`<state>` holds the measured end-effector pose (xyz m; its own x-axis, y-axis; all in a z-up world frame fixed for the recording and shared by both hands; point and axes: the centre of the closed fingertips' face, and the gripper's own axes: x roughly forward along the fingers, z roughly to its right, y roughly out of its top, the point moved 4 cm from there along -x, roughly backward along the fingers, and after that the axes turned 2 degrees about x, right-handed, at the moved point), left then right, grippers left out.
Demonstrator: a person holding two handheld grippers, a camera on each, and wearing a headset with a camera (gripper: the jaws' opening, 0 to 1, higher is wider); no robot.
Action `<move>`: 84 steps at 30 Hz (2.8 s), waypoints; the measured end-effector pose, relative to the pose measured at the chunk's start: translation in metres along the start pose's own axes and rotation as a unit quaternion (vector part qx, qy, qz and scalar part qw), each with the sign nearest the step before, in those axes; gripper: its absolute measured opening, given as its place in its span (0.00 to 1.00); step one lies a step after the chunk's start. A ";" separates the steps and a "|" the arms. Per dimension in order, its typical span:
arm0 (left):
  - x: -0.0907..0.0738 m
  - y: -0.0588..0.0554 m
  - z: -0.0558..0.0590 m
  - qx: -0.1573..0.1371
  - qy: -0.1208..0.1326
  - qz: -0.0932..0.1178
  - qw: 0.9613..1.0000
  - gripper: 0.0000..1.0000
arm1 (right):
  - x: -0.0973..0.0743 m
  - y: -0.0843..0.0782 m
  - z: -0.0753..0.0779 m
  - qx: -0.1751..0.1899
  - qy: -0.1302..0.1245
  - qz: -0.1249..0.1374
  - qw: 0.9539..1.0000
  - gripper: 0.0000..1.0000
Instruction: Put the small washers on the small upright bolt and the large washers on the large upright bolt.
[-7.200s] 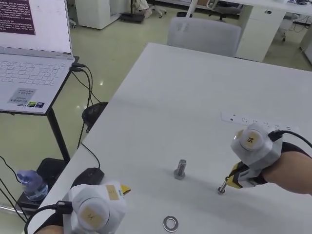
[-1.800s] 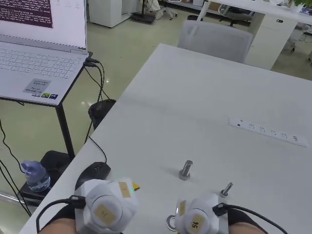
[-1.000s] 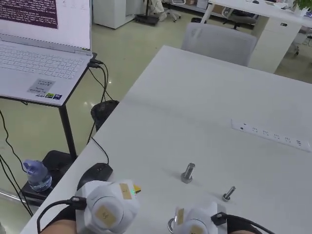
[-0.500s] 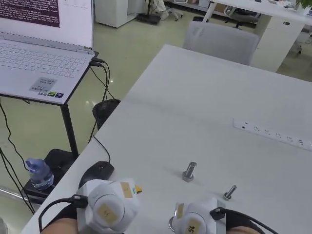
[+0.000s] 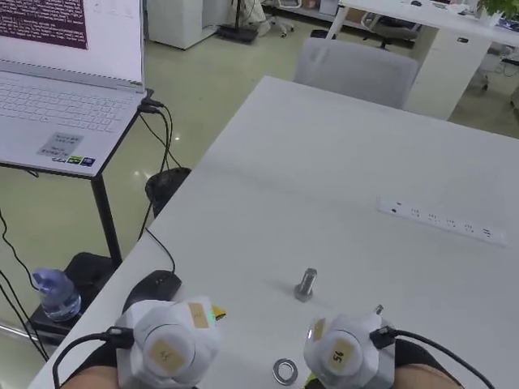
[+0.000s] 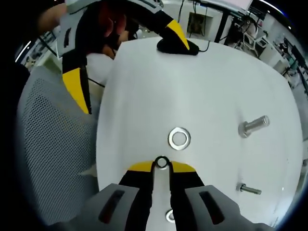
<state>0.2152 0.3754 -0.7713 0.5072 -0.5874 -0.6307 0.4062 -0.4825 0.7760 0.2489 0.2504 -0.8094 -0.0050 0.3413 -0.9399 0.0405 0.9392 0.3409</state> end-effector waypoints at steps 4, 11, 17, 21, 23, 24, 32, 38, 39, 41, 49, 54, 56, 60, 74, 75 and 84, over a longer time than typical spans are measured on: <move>-0.001 0.002 -0.002 0.004 0.002 0.000 1.000 0.90 | -0.015 -0.013 0.011 0.020 -0.011 0.000 1.000 0.13; -0.001 0.003 -0.002 0.006 0.003 -0.001 1.000 0.93 | -0.037 -0.044 0.032 0.053 -0.030 -0.005 0.998 0.13; 0.001 0.005 0.000 0.007 0.001 -0.003 1.000 0.93 | -0.052 -0.065 0.049 0.076 -0.043 -0.009 0.996 0.13; 0.003 0.006 0.000 0.008 0.000 -0.005 1.000 0.92 | -0.060 -0.073 0.059 0.087 -0.050 -0.008 0.995 0.13; 0.003 0.006 -0.001 0.008 0.000 -0.008 1.000 0.91 | -0.061 -0.076 0.064 0.090 -0.053 -0.011 0.994 0.13; 0.003 0.005 -0.001 0.008 0.001 -0.009 1.000 0.90 | -0.061 -0.077 0.066 0.092 -0.053 -0.012 0.994 0.13; 0.002 0.003 -0.005 0.004 0.004 -0.016 1.000 0.89 | -0.065 -0.074 0.088 0.104 -0.061 -0.008 0.993 0.13; 0.002 0.003 -0.005 0.001 0.002 -0.014 1.000 0.89 | -0.071 -0.067 0.108 0.115 -0.066 -0.002 0.991 0.13; 0.002 0.003 -0.006 0.002 0.002 -0.014 1.000 0.89 | -0.071 -0.066 0.111 0.116 -0.067 0.000 0.991 0.13; 0.003 0.002 -0.005 0.001 0.000 -0.015 1.000 0.89 | -0.072 -0.064 0.117 0.115 -0.070 -0.001 0.991 0.13; 0.002 0.001 -0.007 -0.001 0.000 -0.016 1.000 0.89 | -0.072 -0.053 0.136 0.120 -0.076 0.007 0.990 0.13; 0.002 0.001 -0.009 0.000 0.000 -0.015 1.000 0.89 | -0.069 -0.048 0.140 0.114 -0.077 0.006 0.990 0.13; 0.002 0.001 -0.009 0.000 0.001 -0.016 1.000 0.89 | -0.067 -0.047 0.142 0.112 -0.076 0.006 0.991 0.13; 0.003 0.000 -0.009 -0.002 0.000 -0.015 1.000 0.89 | -0.063 -0.046 0.144 0.110 -0.074 0.000 0.991 0.13; 0.003 -0.002 -0.009 -0.007 -0.001 -0.016 1.000 0.87 | -0.051 -0.049 0.146 0.100 -0.064 -0.016 0.993 0.13; 0.003 -0.002 -0.009 -0.008 -0.001 -0.016 1.000 0.87 | -0.050 -0.050 0.146 0.100 -0.063 -0.018 0.993 0.13; 0.002 -0.006 -0.007 -0.011 -0.003 -0.019 1.000 0.86 | -0.039 -0.052 0.147 0.090 -0.058 -0.034 0.994 0.13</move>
<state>0.2192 0.3810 -0.7773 0.4861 -0.5732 -0.6596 0.4413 -0.4905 0.7514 0.3936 0.1827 -0.7933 0.1016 0.2615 -0.9599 0.2226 0.9344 0.2781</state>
